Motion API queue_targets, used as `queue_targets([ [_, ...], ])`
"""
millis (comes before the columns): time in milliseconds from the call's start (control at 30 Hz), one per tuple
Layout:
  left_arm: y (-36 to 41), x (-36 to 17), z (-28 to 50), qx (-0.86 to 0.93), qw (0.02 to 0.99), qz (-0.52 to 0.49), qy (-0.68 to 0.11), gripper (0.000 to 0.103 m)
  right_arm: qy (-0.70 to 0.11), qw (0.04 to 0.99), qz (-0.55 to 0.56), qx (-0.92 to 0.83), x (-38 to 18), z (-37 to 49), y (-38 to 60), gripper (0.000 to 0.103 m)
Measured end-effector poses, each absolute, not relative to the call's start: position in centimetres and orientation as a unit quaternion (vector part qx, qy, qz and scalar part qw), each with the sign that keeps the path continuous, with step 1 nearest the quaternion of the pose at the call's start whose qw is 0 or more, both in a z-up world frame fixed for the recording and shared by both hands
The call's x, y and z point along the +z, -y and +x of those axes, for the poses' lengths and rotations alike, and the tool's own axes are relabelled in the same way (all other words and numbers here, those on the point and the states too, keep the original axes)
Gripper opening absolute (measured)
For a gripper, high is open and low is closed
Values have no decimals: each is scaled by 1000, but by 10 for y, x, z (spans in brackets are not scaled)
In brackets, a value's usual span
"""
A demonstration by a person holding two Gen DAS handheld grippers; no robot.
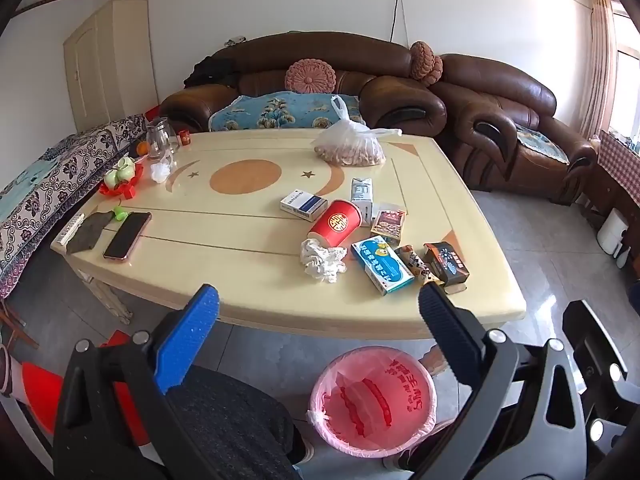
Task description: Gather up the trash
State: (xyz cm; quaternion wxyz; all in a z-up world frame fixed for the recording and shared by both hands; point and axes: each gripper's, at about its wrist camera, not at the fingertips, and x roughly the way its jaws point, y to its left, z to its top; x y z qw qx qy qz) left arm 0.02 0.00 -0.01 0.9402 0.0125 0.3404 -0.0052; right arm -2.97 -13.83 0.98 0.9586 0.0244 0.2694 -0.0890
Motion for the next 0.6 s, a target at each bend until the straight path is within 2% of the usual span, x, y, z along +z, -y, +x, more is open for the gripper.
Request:
queue_targets([
  [600,-5,3,-1,-3,943,14,-333,98,-269,959,22,-89,10,-30,137,97],
])
